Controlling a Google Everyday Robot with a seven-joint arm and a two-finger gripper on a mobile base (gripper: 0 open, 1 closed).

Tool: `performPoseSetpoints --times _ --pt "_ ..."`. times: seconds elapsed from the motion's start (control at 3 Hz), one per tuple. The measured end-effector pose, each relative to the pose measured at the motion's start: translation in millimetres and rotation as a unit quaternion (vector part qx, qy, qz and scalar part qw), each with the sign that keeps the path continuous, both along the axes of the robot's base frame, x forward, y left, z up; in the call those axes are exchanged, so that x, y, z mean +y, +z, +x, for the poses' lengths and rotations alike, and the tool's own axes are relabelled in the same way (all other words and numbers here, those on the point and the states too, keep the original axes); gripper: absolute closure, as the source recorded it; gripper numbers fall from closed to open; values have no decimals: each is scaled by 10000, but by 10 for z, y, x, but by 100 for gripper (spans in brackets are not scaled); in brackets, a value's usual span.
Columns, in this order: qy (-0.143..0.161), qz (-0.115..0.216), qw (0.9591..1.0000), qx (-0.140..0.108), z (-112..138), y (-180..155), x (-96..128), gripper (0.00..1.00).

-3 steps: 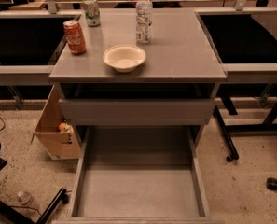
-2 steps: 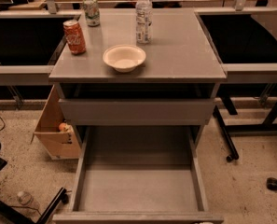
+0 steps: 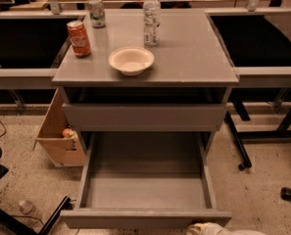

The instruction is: Close middle drawer

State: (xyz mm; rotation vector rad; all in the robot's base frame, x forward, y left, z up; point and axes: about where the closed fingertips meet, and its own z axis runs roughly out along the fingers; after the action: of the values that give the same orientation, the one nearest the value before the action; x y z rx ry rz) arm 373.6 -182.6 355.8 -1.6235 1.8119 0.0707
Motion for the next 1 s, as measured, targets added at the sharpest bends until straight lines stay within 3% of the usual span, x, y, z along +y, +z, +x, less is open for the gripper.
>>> performPoseSetpoints --times 0.33,1.0 --pt "120 -5 9994 -332 615 93 125 100" --pt "294 -218 9974 -617 1714 381 430 100"
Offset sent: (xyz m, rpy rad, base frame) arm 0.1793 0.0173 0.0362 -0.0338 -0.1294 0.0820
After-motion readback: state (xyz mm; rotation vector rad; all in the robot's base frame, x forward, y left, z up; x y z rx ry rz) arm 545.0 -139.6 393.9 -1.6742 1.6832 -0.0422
